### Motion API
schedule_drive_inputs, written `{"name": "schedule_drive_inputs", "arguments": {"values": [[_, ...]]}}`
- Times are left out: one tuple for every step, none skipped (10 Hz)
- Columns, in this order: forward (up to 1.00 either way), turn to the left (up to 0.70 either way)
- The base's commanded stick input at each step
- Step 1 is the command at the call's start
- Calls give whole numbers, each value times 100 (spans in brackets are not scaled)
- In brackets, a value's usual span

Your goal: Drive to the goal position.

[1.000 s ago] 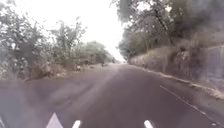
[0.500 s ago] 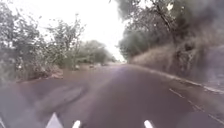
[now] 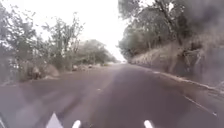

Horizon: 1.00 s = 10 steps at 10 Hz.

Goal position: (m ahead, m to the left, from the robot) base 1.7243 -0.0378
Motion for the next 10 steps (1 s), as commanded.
{"name": "schedule_drive_inputs", "arguments": {"values": [[100,0],[100,0],[100,0],[100,0],[100,0],[100,0],[100,0],[100,0],[100,0],[100,0]]}}
